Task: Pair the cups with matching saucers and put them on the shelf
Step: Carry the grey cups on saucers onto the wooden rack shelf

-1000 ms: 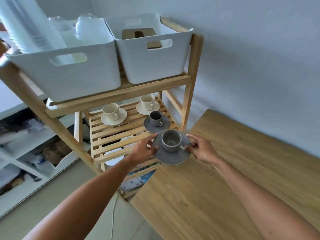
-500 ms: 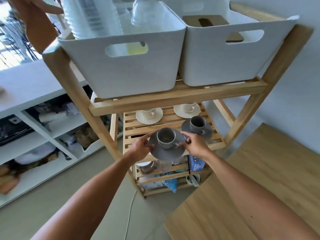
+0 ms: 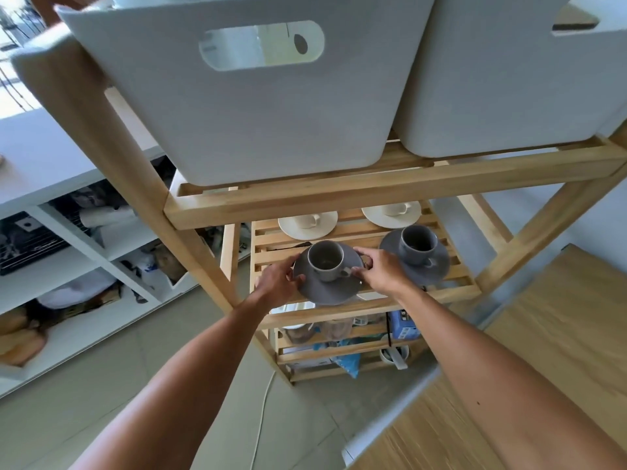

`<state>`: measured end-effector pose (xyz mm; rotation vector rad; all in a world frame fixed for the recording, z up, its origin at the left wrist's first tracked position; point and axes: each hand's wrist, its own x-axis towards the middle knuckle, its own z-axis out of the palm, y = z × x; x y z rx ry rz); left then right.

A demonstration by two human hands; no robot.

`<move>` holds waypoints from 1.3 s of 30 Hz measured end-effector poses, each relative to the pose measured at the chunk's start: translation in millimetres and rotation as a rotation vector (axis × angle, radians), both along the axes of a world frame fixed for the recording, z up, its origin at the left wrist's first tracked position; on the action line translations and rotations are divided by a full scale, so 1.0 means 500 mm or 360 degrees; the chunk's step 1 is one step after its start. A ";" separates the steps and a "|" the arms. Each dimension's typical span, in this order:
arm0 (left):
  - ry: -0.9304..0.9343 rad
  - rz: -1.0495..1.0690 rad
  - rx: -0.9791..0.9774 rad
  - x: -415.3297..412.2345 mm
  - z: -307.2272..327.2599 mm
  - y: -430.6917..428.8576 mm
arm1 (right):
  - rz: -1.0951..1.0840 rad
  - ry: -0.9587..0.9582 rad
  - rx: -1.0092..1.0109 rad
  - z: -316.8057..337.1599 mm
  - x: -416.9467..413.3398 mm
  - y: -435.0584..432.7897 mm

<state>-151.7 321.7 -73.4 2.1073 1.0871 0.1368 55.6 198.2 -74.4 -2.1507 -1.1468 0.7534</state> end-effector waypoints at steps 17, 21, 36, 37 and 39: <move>0.0090 -0.0010 0.0163 0.030 -0.025 0.041 | -0.0054 -0.0147 -0.0021 -0.010 0.014 0.047; 0.0126 0.0008 0.0171 0.030 -0.026 0.040 | -0.0093 -0.0171 -0.0033 -0.011 0.014 0.046; 0.0001 0.0225 0.0055 0.008 -0.019 0.004 | -0.0200 -0.0157 -0.0041 0.007 0.005 -0.013; -0.0015 0.0222 0.0042 0.004 -0.009 -0.002 | -0.0191 -0.0161 -0.0050 0.020 0.001 -0.023; -0.0034 0.0235 0.0016 -0.008 0.004 -0.015 | -0.0146 -0.0179 -0.0059 0.039 -0.008 -0.051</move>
